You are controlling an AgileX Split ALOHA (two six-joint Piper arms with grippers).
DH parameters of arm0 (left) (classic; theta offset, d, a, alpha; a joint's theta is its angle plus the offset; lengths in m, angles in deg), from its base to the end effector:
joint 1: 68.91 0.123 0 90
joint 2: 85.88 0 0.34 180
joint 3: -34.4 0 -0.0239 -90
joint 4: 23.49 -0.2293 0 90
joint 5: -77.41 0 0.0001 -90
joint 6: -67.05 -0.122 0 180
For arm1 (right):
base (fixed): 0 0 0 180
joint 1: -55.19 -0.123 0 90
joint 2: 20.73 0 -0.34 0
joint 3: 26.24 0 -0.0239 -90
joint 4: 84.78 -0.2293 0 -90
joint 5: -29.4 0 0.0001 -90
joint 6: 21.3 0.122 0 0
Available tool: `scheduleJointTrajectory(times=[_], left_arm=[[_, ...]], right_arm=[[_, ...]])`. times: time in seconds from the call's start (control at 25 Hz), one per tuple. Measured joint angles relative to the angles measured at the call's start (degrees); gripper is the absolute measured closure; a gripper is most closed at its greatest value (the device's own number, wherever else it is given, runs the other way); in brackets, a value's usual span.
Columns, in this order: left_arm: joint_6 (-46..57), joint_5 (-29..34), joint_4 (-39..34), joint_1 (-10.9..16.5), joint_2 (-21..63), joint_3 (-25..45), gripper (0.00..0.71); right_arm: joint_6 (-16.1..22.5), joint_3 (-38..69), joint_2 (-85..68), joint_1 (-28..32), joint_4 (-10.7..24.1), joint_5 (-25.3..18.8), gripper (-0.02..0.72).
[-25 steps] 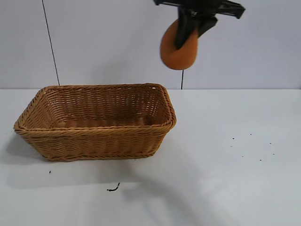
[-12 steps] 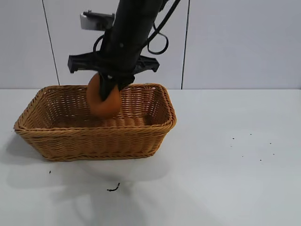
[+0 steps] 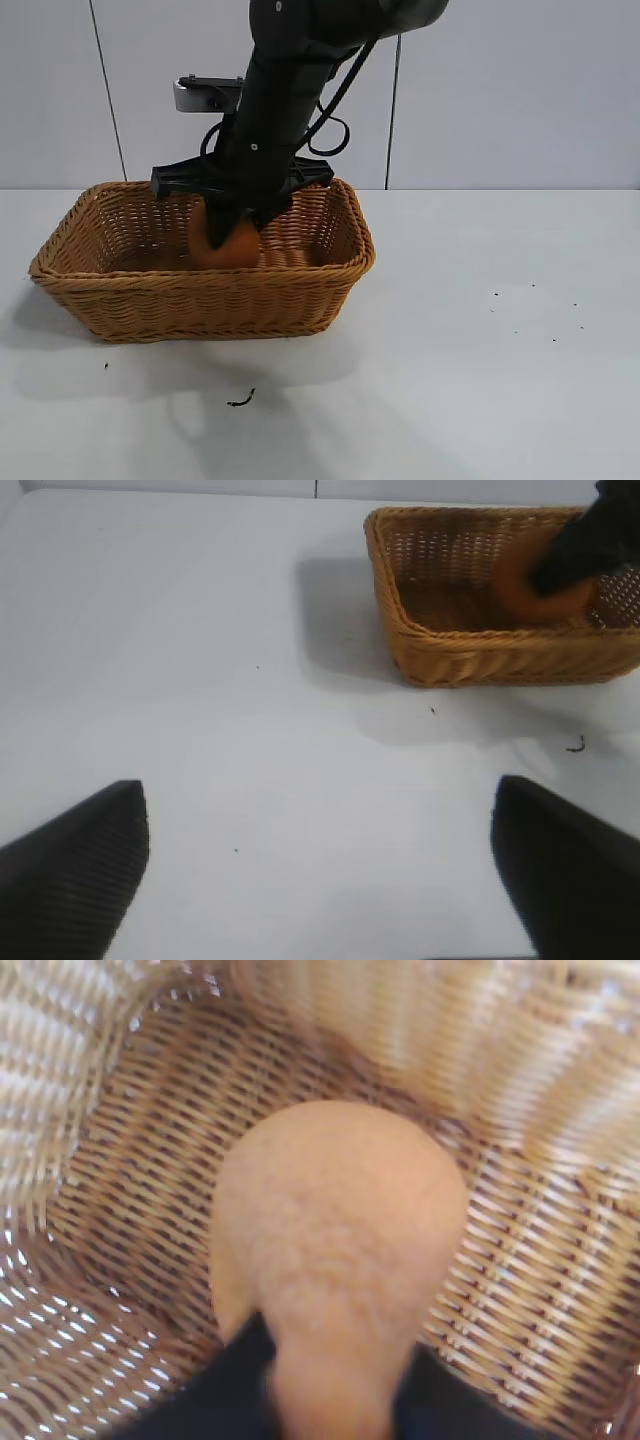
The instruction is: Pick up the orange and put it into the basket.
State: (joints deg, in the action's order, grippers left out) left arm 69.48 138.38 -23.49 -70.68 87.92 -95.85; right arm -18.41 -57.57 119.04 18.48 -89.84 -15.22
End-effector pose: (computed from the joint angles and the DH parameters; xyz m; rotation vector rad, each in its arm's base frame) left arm -0.0526 0.0016 0.2526 -0.0118 2.0409 -0.0459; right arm 0.4283 0.3288 0.1842 -0.7251 2.6086 0.3178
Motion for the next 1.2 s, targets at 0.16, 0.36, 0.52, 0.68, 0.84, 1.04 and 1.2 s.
scheduleJointTrajectory(times=[0.16, 0.36, 0.52, 0.68, 0.84, 1.04, 1.2], left_arm=[[0.0, 0.0, 0.0, 0.0, 0.0, 0.0, 0.044], [0.0, 0.0, 0.0, 0.0, 0.0, 0.0, 0.044], [0.0, 0.0, 0.0, 0.0, 0.0, 0.0, 0.044], [0.0, 0.0, 0.0, 0.0, 0.0, 0.0, 0.044], [0.0, 0.0, 0.0, 0.0, 0.0, 0.0, 0.044], [0.0, 0.0, 0.0, 0.0, 0.0, 0.0, 0.044], [0.0, 0.0, 0.0, 0.0, 0.0, 0.0, 0.044]], right_arm=[[0.0, -3.2, -0.1, 0.0, 0.1, -4.5, 0.049], [1.8, -14.3, -0.2, 0.4, 0.7, -15.9, 0.029], [3.2, -22.6, -0.7, 3.2, 2.7, -23.3, 0.029], [3.7, -24.9, -0.8, 8.3, 5.9, -24.5, 0.029], [3.9, -24.9, -0.8, 15.0, 6.9, -25.1, 0.029], [3.9, -24.9, -0.8, 24.0, 7.3, -25.1, 0.029], [3.9, -24.9, -0.8, 30.0, 7.4, -25.1, 0.029]])
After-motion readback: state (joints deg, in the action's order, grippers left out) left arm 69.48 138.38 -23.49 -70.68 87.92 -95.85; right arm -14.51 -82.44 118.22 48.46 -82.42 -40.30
